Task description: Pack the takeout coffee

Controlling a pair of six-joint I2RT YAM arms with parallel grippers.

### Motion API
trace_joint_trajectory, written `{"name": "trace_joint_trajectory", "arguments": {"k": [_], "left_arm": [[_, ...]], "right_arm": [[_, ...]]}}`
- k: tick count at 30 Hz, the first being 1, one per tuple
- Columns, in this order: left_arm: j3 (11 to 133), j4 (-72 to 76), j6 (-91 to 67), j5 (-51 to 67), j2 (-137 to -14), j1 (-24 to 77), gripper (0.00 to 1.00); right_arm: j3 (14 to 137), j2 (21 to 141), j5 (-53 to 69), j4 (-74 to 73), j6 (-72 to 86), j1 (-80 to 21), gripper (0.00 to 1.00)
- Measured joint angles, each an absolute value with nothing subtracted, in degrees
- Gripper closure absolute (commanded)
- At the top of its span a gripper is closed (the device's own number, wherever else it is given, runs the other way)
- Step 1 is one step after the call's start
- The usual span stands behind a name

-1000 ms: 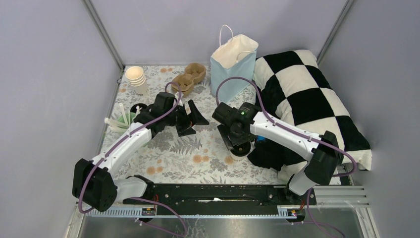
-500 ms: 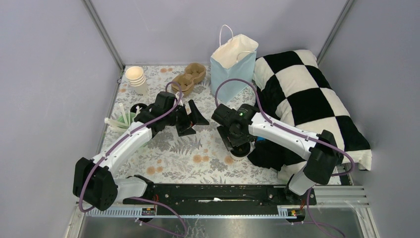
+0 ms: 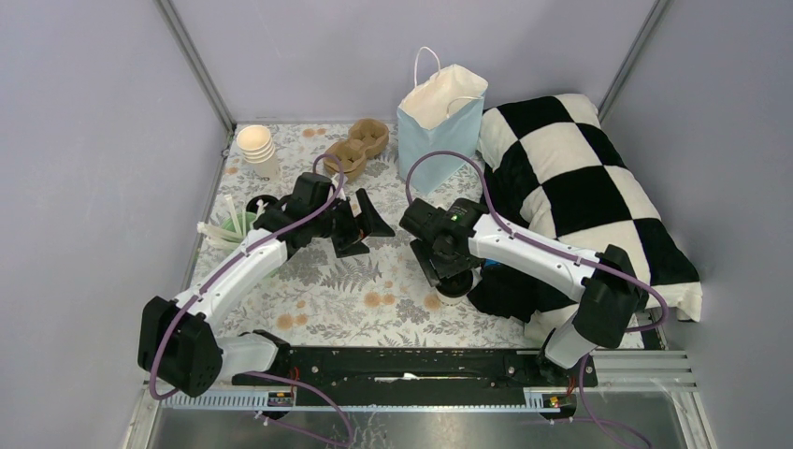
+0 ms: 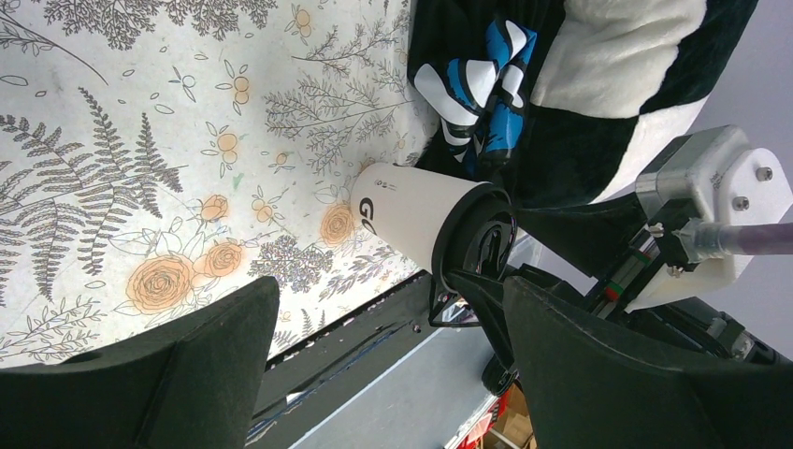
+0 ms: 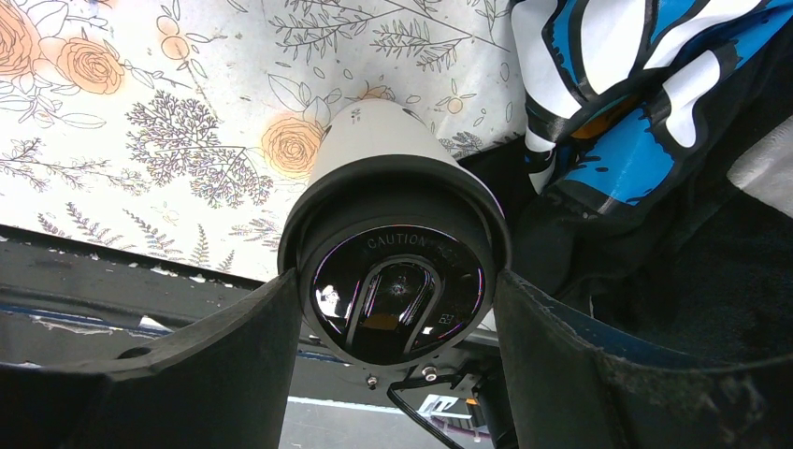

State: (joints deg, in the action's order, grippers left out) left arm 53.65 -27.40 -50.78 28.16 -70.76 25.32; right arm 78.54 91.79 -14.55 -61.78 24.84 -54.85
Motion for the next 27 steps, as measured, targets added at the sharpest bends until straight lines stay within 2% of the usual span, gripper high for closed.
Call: {"name": "trace_joint_trajectory", "arguments": {"k": [9, 10, 14, 16, 19, 22, 27], "left_arm": [[53.65, -27.42, -50.57, 28.27, -71.11, 25.32, 0.01], [53.65, -27.40, -50.57, 28.34, -71.13, 25.32, 0.02], [53.65, -27.40, -50.54, 29.19, -71.26, 25.36, 0.04], [53.74, -27.42, -50.54, 29.91, -71.72, 25.85, 0.07], [54.35, -26.50, -50.96, 31.94, -73.38, 27.97, 0.16], [54.54, -23.79, -52.14, 34.24, -76.01, 32.25, 0.25], [55.29, -21.17, -53.80, 36.36, -80.53, 38.57, 0.49]], "right_arm": [[78.59, 91.79, -14.55, -62.08, 24.86, -54.85, 0.07], [78.72, 91.77, -14.55, -62.59, 24.88, -54.85, 0.02], [80.31, 91.02, -14.31, -64.31, 25.08, -54.85, 0.01], [80.60, 88.60, -13.34, -64.42, 25.06, -54.28, 0.05], [78.28, 82.15, -8.40, -62.35, 24.40, -49.28, 0.09], [71.22, 71.55, -0.82, -57.91, 23.70, -38.13, 0.28], [60.05, 59.44, 11.31, -52.58, 23.20, -22.94, 0.41]]}}
